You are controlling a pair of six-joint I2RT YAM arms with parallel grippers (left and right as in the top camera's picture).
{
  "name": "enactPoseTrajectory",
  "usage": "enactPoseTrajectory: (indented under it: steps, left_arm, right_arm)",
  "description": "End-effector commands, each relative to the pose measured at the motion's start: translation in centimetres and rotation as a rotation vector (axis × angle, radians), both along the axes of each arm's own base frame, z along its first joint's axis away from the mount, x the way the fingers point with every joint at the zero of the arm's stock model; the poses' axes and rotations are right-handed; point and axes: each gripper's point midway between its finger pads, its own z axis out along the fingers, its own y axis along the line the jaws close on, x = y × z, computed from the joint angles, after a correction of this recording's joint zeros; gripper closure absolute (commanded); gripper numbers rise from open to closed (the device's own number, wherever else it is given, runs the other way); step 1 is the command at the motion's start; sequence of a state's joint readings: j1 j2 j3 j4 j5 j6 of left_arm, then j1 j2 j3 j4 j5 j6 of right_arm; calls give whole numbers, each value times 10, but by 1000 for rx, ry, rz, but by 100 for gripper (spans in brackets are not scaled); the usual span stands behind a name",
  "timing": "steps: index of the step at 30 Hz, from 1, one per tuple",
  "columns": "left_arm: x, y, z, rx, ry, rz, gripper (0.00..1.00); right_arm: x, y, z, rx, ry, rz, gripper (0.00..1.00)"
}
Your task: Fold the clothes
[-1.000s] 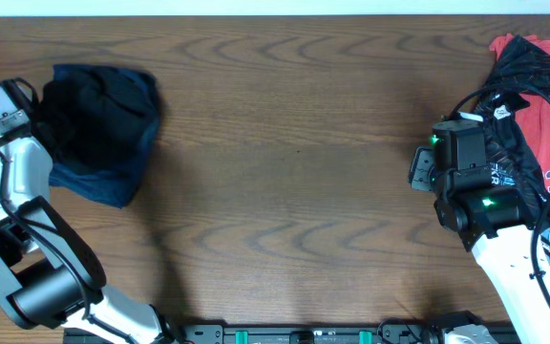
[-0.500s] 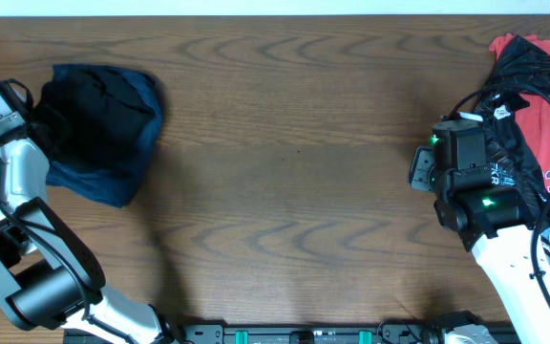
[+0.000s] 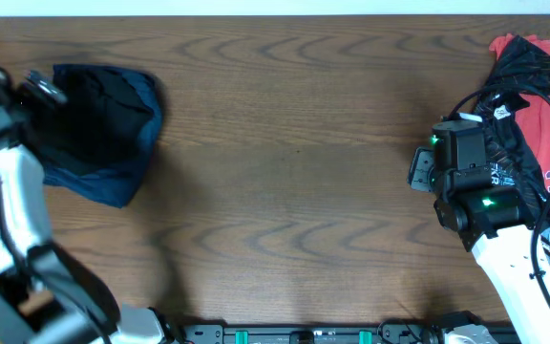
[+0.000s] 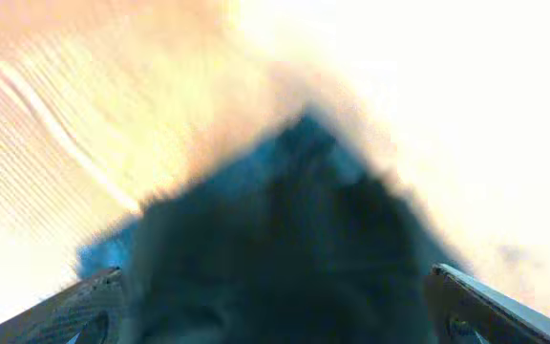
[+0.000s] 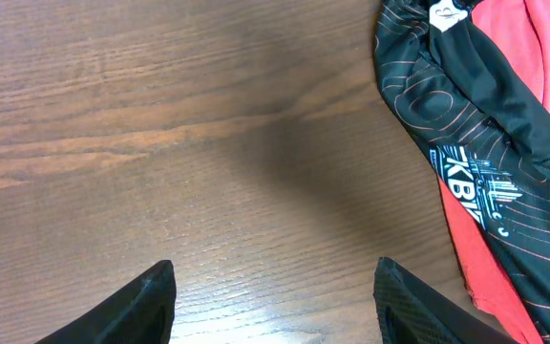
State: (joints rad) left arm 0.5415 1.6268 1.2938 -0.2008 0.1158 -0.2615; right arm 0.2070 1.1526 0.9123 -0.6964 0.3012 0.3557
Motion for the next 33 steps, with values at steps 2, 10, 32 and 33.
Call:
enactPoseTrajectory:
  steps: [2, 10, 32, 33]
  left_arm:
    - [-9, 2, 46, 59, -62, 19, 16]
    - [-12, -1, -42, -81, 148, 21, 77]
    - [57, -121, -154, -531, 112, -469, 19]
    - [58, -119, -141, -511, 88, -474, 18]
  right_arm:
    - [1, 0, 3, 14, -6, -4, 36]
    - [1, 1, 3, 20, -6, 0, 36]
    - [0, 1, 2, 18, -2, 0, 35]
    - [0, 1, 2, 18, -2, 0, 35]
